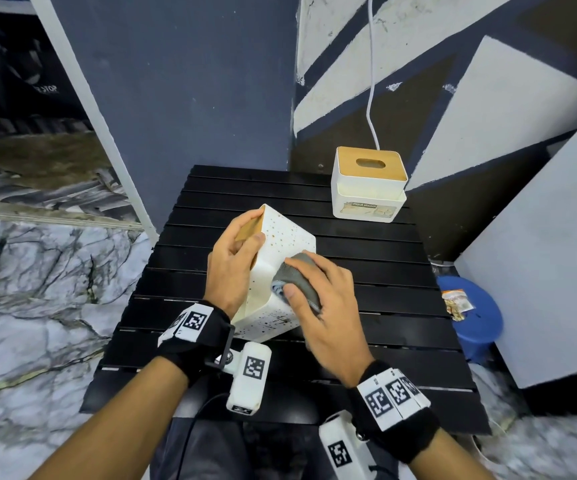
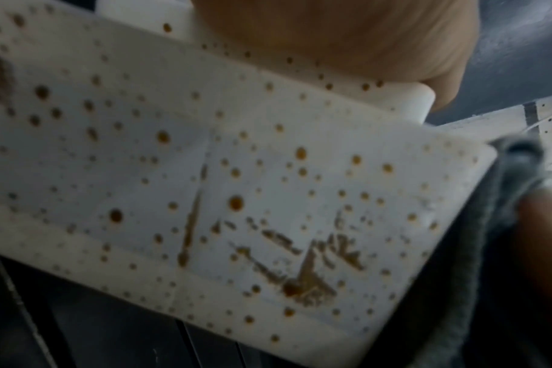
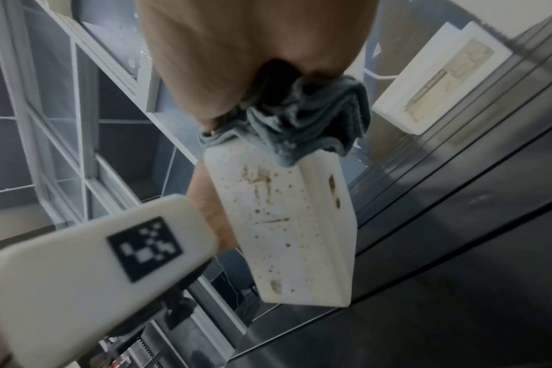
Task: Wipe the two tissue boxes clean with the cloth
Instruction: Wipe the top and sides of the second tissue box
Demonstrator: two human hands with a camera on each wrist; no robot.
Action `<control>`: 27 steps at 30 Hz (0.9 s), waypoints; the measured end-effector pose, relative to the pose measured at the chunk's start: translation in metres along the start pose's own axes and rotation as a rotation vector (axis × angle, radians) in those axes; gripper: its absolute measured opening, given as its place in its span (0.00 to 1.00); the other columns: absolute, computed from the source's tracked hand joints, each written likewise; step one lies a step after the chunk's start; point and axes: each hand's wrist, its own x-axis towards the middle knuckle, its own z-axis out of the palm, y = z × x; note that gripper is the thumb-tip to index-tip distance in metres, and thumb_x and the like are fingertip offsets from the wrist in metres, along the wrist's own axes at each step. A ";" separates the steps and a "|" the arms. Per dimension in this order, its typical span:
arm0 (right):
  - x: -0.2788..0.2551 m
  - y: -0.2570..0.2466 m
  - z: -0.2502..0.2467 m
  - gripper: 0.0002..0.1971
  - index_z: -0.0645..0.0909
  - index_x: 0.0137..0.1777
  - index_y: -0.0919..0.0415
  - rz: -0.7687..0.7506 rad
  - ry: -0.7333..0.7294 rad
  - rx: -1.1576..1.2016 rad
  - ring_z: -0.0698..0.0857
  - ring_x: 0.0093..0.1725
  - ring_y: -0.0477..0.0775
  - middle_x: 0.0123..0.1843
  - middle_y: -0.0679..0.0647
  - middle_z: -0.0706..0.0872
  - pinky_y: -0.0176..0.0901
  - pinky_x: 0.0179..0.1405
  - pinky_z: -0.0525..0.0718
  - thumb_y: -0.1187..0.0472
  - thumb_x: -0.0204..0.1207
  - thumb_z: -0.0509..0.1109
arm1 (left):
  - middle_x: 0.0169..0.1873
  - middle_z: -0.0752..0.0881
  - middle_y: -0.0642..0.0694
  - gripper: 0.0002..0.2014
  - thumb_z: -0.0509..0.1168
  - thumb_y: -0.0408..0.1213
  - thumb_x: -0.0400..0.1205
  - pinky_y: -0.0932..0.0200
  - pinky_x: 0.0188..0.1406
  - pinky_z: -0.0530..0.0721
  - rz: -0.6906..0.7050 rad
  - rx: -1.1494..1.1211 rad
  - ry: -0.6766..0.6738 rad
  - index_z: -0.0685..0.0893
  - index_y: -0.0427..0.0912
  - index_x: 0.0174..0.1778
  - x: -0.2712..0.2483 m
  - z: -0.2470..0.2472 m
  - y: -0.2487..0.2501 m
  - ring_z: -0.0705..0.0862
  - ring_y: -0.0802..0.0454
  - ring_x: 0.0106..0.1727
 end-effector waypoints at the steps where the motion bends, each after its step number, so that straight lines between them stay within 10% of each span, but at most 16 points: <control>1: -0.001 -0.004 0.001 0.20 0.75 0.69 0.39 -0.022 -0.016 -0.010 0.66 0.70 0.45 0.71 0.39 0.72 0.43 0.72 0.66 0.37 0.80 0.57 | 0.52 0.91 0.50 0.19 0.62 0.42 0.80 0.38 0.52 0.87 0.000 -0.009 -0.007 0.86 0.57 0.66 0.000 0.000 0.000 0.87 0.47 0.48; 27: 0.038 0.009 -0.004 0.24 0.72 0.71 0.37 0.056 -0.088 -0.033 0.70 0.69 0.49 0.69 0.41 0.75 0.54 0.72 0.67 0.35 0.77 0.54 | 0.56 0.91 0.47 0.17 0.66 0.51 0.79 0.30 0.66 0.84 -0.089 -0.010 -0.054 0.84 0.62 0.65 0.004 0.002 0.007 0.89 0.38 0.59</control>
